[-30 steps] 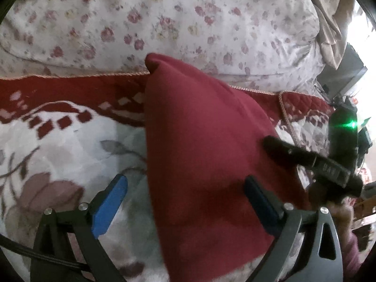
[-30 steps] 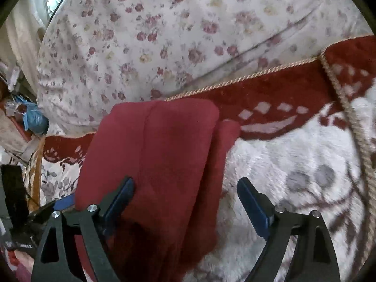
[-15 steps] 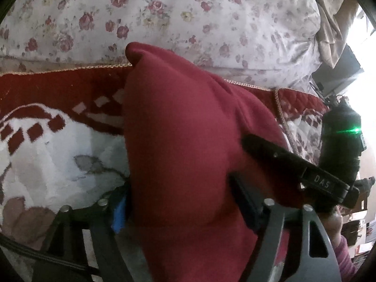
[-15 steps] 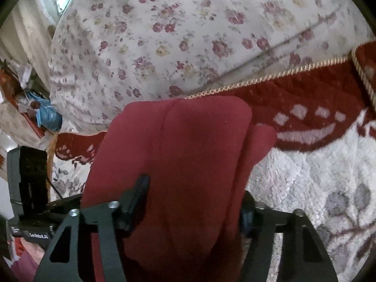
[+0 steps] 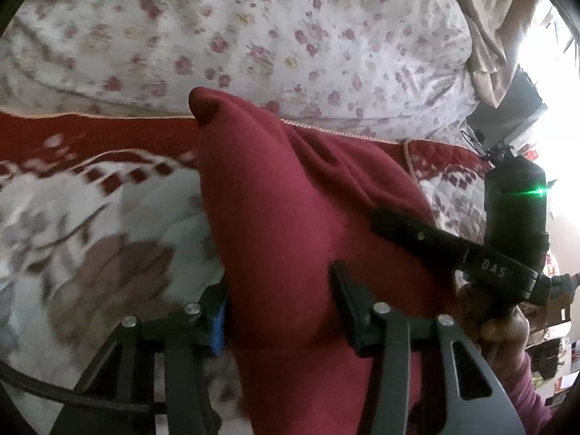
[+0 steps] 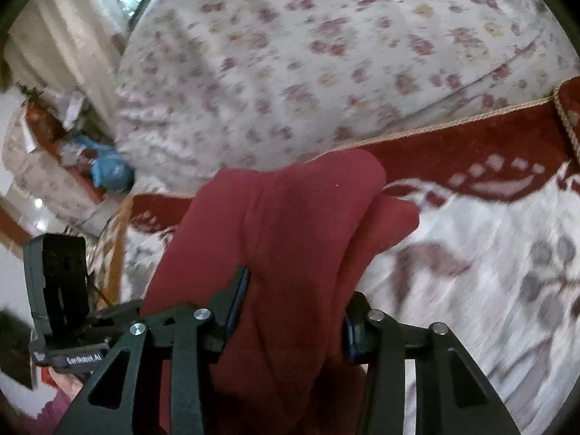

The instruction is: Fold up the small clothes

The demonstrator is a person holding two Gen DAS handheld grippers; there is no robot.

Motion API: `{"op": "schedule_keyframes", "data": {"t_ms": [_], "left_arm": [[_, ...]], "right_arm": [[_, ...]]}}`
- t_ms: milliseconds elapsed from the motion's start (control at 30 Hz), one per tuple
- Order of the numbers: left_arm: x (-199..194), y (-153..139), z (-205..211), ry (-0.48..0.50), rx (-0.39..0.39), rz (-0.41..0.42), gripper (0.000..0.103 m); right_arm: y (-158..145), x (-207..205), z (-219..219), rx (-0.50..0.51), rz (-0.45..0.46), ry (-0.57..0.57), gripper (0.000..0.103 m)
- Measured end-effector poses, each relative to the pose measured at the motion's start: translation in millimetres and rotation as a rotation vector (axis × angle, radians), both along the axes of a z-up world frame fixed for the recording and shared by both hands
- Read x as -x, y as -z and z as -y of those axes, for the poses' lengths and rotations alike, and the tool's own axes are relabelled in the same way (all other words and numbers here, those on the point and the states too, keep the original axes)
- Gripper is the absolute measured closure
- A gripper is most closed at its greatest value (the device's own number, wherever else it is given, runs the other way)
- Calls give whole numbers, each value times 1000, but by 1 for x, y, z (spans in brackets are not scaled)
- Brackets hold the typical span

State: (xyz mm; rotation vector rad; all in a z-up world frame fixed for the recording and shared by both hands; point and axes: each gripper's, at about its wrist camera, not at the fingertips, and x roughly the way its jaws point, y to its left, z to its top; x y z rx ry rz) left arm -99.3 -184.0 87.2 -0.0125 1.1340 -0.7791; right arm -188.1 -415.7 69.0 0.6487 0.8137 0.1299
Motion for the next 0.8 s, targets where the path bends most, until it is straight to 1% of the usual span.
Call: {"op": "schedule_keyframes", "data": {"t_ms": [100, 200, 233, 267, 300, 333, 367, 400, 433, 467, 500, 600, 700, 767, 800], "left_arm": [[17, -2, -27, -29, -31, -10, 54], [27, 14, -44, -64, -82, -28, 51], [27, 23, -47, -87, -100, -44, 49], [28, 33, -52, -110, -105, -65, 41], [30, 37, -58, -125, -100, -71, 39], [33, 38, -65, -147, -90, -65, 32], [37, 35, -73, -177, -88, -39, 28], [40, 32, -76, -191, -90, -17, 27], [45, 26, -82, -211, -99, 21, 26], [49, 21, -85, -225, -109, 52, 22], [53, 15, -89, -242, -123, 90, 20], [64, 6, -94, -269, -167, 177, 18], [72, 5, -92, -280, -198, 210, 18], [77, 5, -94, -302, -204, 217, 18], [79, 5, -96, -314, -208, 224, 18]], "right_arm": [[-2, 11, -29, -16, 2, -56, 56], [14, 14, -54, -21, -29, -80, 51], [23, 12, -61, -5, -60, -93, 48], [34, 12, -68, 37, -109, -90, 45], [38, 15, -70, 59, -121, -83, 39], [38, 20, -72, 75, -113, -78, 38], [33, 26, -74, 98, -101, -71, 38], [24, 35, -76, 135, -86, -63, 38], [18, 41, -77, 162, -76, -58, 38], [10, 48, -79, 195, -65, -52, 37], [0, 58, -83, 237, -43, -44, 37], [-26, 78, -95, 285, 35, -72, 38], [-39, 88, -118, 297, 97, -145, 41], [-37, 87, -135, 331, 101, -191, 44], [-30, 85, -143, 366, 86, -208, 48]]}}
